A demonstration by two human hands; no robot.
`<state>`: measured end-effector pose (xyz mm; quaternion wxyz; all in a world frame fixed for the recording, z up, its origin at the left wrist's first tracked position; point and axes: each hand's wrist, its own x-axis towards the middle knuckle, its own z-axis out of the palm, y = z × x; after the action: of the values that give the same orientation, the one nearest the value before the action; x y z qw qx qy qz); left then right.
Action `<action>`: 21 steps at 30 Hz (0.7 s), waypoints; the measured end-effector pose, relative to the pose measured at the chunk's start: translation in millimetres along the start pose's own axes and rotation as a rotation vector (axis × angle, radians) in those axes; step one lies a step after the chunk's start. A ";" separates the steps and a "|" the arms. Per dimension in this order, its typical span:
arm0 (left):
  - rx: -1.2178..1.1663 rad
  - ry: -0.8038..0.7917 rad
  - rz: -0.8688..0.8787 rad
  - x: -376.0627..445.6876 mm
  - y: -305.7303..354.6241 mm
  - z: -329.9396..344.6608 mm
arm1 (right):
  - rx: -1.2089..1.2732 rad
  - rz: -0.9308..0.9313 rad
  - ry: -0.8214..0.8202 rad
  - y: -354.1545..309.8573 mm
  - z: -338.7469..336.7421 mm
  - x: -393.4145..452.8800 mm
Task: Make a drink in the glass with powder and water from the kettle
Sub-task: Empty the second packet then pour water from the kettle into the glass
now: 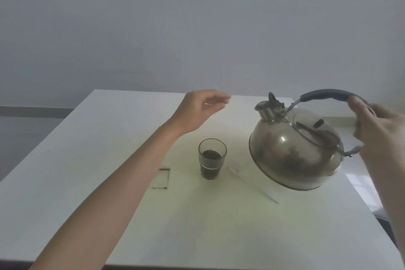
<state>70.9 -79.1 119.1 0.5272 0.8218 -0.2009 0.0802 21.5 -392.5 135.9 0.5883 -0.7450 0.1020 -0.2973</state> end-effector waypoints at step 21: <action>0.156 0.278 -0.410 -94.8 -92.0 -25.3 | -0.087 0.090 0.159 60.9 -6.1 15.6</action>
<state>25.1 0.4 20.7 0.4900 0.8646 0.0508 0.0990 42.6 -422.8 84.7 0.5583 -0.7385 0.1943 -0.3242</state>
